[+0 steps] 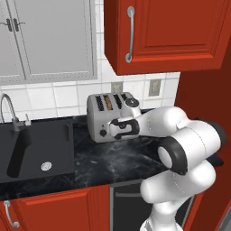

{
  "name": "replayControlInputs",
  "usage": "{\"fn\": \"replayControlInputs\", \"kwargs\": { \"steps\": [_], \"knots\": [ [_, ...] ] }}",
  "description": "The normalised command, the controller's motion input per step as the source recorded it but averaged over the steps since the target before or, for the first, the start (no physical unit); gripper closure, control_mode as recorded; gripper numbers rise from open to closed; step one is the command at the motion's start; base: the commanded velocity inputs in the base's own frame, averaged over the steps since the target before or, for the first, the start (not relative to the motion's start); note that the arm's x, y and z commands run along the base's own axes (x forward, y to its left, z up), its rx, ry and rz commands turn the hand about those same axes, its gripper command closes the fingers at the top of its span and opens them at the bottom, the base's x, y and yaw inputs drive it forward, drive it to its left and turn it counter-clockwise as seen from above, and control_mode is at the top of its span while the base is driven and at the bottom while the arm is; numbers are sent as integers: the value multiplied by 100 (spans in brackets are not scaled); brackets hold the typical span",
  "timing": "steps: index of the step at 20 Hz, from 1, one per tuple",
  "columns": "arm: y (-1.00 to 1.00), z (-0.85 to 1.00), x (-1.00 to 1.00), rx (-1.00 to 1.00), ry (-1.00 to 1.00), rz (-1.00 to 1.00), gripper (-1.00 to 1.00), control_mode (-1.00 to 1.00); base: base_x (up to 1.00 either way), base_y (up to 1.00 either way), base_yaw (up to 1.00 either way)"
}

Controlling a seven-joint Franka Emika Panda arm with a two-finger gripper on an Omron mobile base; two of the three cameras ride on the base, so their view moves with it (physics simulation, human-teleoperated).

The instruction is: Start the toaster. Once the lever pops up, take the bread to the plate on the dining counter.

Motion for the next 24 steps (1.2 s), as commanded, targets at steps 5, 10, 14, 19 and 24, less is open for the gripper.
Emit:
{"fn": "replayControlInputs", "kwargs": {
  "steps": [5,10,14,19,24],
  "knots": [
    [0,-15,0,0,0,0,-100,-100,0,0,0],
    [0,-14,0,0,0,0,-100,-100,0,0,0],
    [0,-7,0,0,0,0,-100,-100,0,0,0],
    [0,0,0,0,0,0,-100,-100,0,0,0],
    [0,0,0,0,0,0,-100,-100,0,0,0]
  ]
}}
